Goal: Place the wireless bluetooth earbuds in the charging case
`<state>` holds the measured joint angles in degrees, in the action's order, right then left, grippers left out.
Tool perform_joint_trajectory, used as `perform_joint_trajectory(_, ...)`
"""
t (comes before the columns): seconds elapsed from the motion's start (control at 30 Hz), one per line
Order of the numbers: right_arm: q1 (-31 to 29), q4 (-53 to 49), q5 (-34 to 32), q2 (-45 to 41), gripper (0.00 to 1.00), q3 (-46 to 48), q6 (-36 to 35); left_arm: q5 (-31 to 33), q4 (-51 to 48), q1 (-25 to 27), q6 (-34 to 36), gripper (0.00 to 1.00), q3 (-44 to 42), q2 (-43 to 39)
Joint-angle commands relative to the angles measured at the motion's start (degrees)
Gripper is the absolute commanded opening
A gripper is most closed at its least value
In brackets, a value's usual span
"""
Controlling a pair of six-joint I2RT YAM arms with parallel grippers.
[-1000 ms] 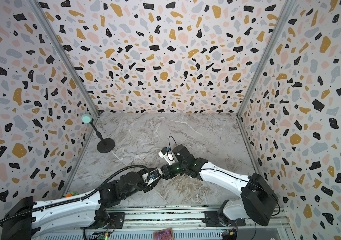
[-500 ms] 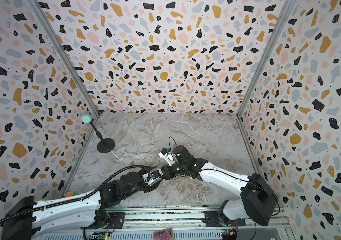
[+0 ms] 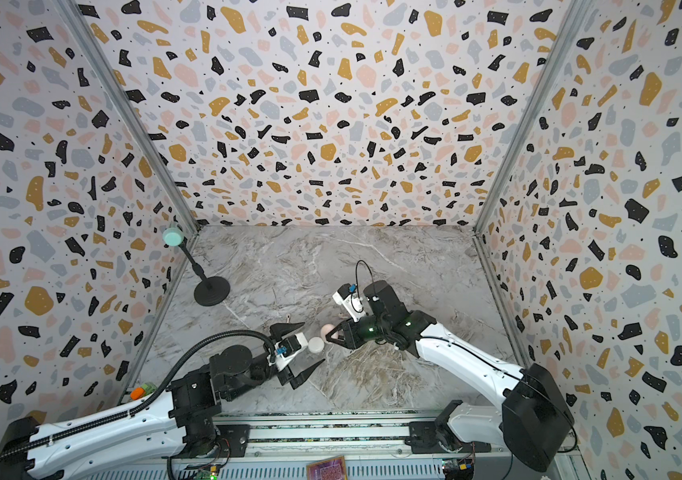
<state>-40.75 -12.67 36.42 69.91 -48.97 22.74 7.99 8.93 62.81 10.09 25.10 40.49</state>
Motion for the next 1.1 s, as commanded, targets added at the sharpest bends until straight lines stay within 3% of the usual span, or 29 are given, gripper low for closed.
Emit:
perform_joint_trajectory(0.0,2.27,-7.78,-0.46,-3.48,0.0,-4.98,-8.28,1.14,-3.88,0.3,-9.24,1.0,5.76,-1.47)
perform_joint_trajectory(0.07,2.77,-8.97,-3.18,-5.21,0.0,-6.27,-8.84,2.7,-10.01,0.29,-11.5,1.0,10.1,-0.4)
perform_joint_trajectory(0.17,2.73,-8.34,-1.19,-6.73,0.0,-7.45,-8.41,4.47,-16.92,0.22,-12.84,1.0,14.64,2.05)
perform_joint_trajectory(0.33,2.79,-9.28,-6.07,-8.77,0.0,-9.2,-8.93,3.77,-15.49,-1.53,-15.62,1.0,14.49,2.88)
perform_joint_trajectory(0.53,3.18,-10.19,-10.12,-11.8,0.0,-9.44,-13.93,-6.58,-13.91,-9.13,-19.46,1.0,14.74,2.5)
perform_joint_trajectory(0.73,3.58,-14.35,-12.12,-12.07,0.0,-11.07,-22.41,-13.78,-13.7,-11.18,-21.47,1.0,14.99,2.3)
perform_joint_trajectory(0.93,4.1,-21.19,-7.0,-10.68,0.0,-16.46,-26.41,-25.98,-12.97,-12.15,-21.94,1.0,14.97,2.37)
perform_joint_trajectory(1.07,4.1,-20.57,-3.5,-13.0,0.0,-14.41,-27.47,-28.85,-12.95,-13.2,-21.93,1.0,15.28,2.54)
